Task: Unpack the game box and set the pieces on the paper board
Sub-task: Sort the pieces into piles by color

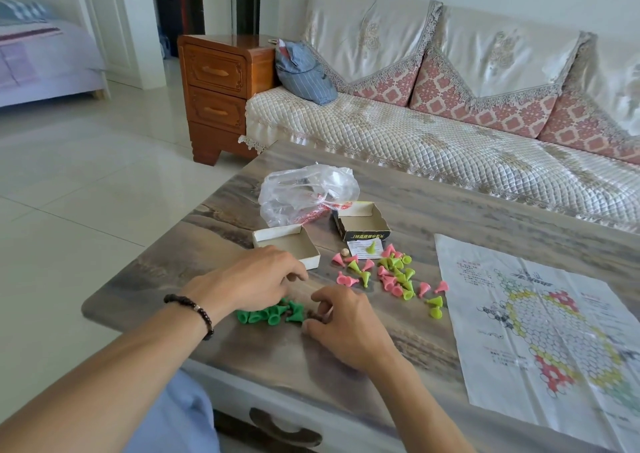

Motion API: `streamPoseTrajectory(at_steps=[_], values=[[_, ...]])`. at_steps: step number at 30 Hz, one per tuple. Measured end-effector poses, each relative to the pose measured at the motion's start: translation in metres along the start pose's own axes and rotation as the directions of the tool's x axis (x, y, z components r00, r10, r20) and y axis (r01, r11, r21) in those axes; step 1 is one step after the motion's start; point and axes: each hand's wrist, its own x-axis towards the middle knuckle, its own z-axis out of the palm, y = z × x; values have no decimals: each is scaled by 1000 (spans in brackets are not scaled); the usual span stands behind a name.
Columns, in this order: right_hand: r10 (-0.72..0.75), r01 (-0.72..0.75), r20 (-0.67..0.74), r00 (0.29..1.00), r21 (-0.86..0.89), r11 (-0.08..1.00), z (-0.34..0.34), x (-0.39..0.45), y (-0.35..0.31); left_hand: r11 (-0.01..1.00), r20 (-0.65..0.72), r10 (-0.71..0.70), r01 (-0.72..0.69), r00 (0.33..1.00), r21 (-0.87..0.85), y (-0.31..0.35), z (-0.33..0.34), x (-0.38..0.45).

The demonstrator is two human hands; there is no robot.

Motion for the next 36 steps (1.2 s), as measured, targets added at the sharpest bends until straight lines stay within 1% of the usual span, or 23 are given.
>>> streamPoseTrajectory(at_steps=[2,6,9,11,13,15,18,20,23,25,27,30,32,34,36], values=[[4,-4,-34,999,2,1000,-8,-5,7,1000,-21,6,-6,1000,-25,8,2,4],[41,-44,-131,991,-15,999,-28,-20,31,997,-113,22,-30,993,-77,31,16,18],[137,-150,-238,962,-38,988,-45,-31,59,995,-166,36,-51,985,-87,51,28,34],[216,-242,-317,923,-44,969,-58,-36,80,995,-181,31,-47,983,-87,65,34,45],[278,-317,-366,888,-49,947,-70,-40,96,995,-193,16,-34,981,-91,75,39,54],[312,-360,-352,882,-79,929,-80,-42,107,996,-214,0,-20,977,-89,79,44,63],[367,-415,-256,894,-169,894,-86,-39,117,997,-213,-29,13,977,-77,80,48,76],[367,-414,-230,901,-211,885,-84,-33,119,1000,-200,-15,10,980,-28,83,50,84],[321,-375,-242,916,-224,900,-79,-28,123,999,-186,23,-16,982,37,88,52,95],[287,-342,-251,925,-214,915,-76,-28,125,998,-154,32,-24,987,51,90,55,100],[262,-313,-257,930,-182,932,-76,-30,125,999,-142,24,-21,990,25,90,58,103],[223,-266,-253,941,-149,952,-75,-31,124,998,-161,2,-12,987,-59,87,61,103],[194,-233,-266,944,-124,965,-72,-29,123,995,-197,-21,1,980,-99,85,61,101],[159,-197,-269,950,-121,973,-67,-25,120,989,-256,-74,38,964,-145,81,58,101],[136,-174,-254,958,-136,975,-63,-19,117,980,-282,-130,81,950,-180,74,55,102]])
